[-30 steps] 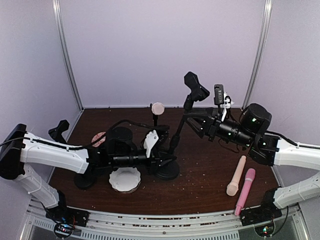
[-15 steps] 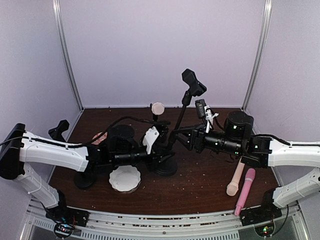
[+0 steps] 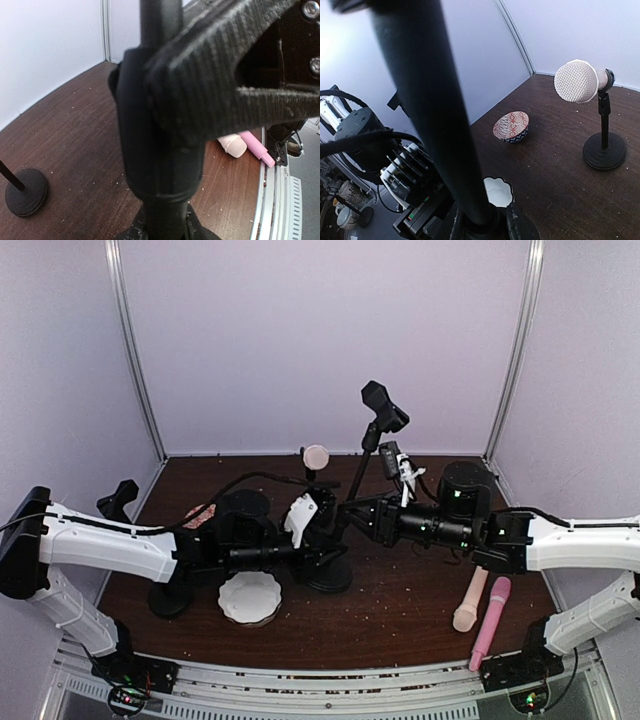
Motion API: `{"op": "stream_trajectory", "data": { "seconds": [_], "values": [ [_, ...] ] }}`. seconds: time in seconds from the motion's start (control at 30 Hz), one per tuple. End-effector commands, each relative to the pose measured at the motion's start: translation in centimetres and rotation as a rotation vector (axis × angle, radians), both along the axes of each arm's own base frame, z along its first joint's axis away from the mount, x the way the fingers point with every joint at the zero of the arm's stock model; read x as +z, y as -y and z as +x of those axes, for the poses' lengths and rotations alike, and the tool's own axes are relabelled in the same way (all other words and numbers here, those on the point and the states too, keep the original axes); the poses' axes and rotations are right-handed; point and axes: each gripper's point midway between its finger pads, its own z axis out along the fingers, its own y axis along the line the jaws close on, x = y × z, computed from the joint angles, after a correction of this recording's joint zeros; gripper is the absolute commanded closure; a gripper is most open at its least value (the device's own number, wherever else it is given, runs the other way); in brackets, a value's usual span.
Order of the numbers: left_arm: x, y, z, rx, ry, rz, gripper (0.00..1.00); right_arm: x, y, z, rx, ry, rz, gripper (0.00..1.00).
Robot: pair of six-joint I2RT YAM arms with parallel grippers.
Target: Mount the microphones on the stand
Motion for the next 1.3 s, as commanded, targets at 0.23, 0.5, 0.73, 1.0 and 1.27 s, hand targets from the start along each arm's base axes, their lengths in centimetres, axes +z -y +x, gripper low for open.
{"op": "stream_trajectory", "data": {
  "seconds": [0.23,0.5,0.73,1.0,1.27],
  "values": [
    [9.0,0.6,-3.6,-0.315,0.083,-0.231,1.00,2.3,-1.0,-4.0,0.269,0.229,-0.009,1.00],
    [9.4,0.3,-7.7,-0.593,0.034,-0.203,1.00,3.6,-0.7,-6.2,0.518,0.275,0.062,1.00],
    [9.7,-0.3,-7.0,-0.533,0.071,-0.189,1.00,0.8,1.1,0.0,0.190,0.251,-0.204,0.57],
    [8.9,-0.7,-4.1,-0.343,0.091,-0.184,1.00,-0.2,4.3,1.2,0.102,0.202,-0.198,0.51],
    [8.6,-1.3,-0.3,-0.108,0.067,-0.200,1.00,0.6,4.3,-0.2,0.122,0.169,-0.129,0.48]
  ]
}}
